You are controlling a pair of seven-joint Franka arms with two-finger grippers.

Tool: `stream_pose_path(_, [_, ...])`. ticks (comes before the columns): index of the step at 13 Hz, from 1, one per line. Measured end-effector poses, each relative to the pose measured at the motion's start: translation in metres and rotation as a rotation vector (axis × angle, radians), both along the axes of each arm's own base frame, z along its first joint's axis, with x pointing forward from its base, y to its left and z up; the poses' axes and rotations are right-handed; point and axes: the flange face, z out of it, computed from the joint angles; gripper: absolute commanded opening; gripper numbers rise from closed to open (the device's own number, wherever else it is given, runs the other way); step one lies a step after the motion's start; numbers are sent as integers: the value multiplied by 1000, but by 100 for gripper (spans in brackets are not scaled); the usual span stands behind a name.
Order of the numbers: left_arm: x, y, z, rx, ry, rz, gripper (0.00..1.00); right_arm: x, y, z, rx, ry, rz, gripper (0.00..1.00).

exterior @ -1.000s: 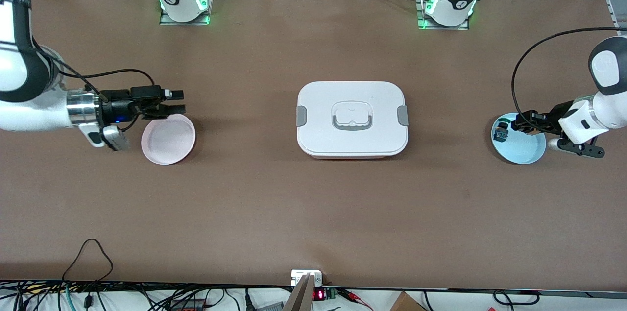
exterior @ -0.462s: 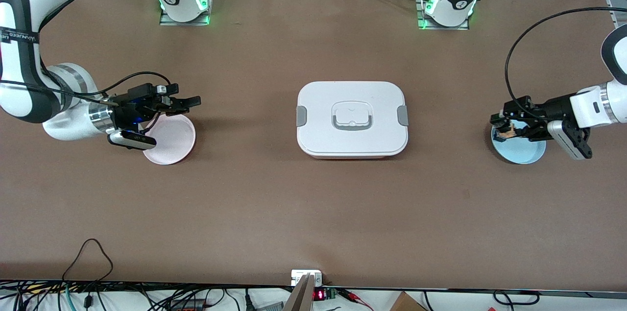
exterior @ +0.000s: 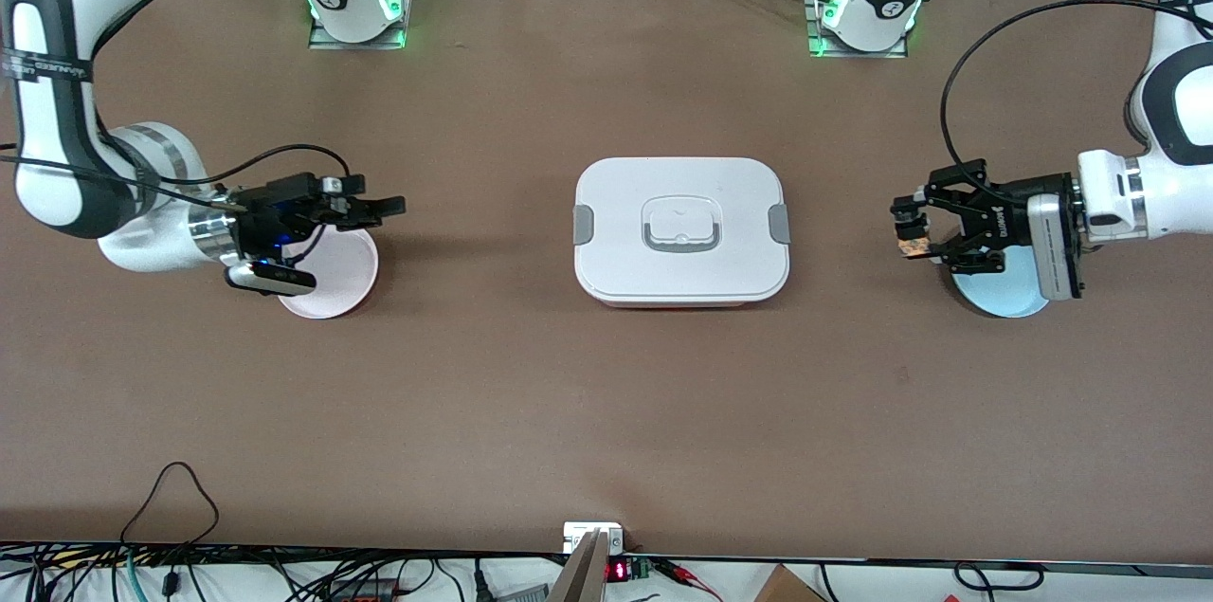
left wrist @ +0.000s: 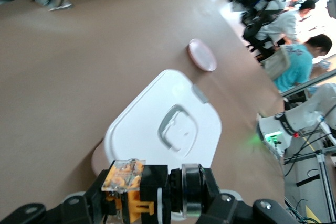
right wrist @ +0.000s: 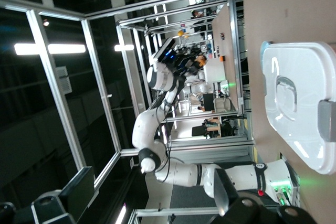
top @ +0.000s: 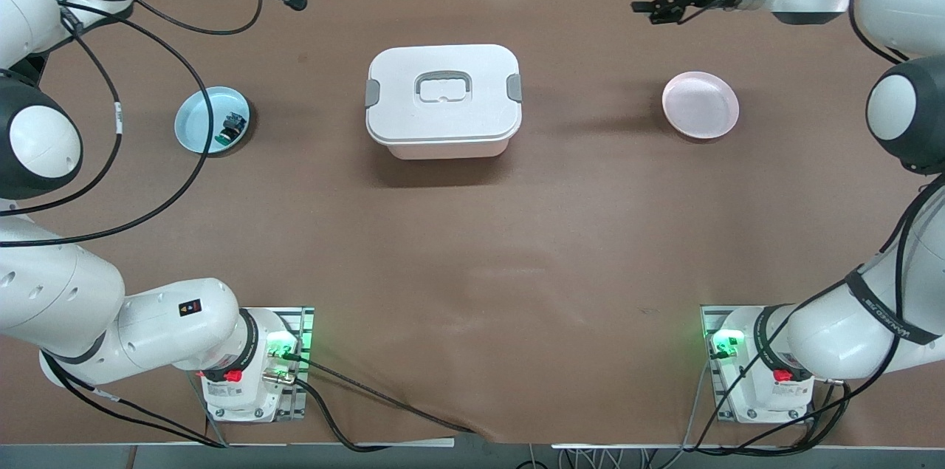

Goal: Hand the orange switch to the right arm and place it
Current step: 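Lift the switch with the left gripper while the right gripper approaches, then bring the switch to the right gripper above the white box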

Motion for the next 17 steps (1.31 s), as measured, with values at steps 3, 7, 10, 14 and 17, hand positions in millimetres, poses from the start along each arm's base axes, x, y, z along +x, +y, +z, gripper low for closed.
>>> stream_pose_path(3, [1, -37, 6, -126, -79, -56, 0, 2, 48, 8, -76, 44, -40, 100])
stream_pose_path(7, [-2, -61, -12, -298, -279, -160, 0, -8, 122, 17, -83, 54, -92, 100])
stream_pose_path(10, [-4, -81, -32, -442, -448, -196, 0, -24, 185, 24, -91, 57, -121, 100])
stream_pose_path(14, [-15, -124, -56, -506, -496, -261, 0, -48, 252, 39, -121, 58, -192, 100])
stream_pose_path(17, [-17, -137, -66, -542, -515, -265, 0, -48, 253, 40, -126, 55, -200, 100])
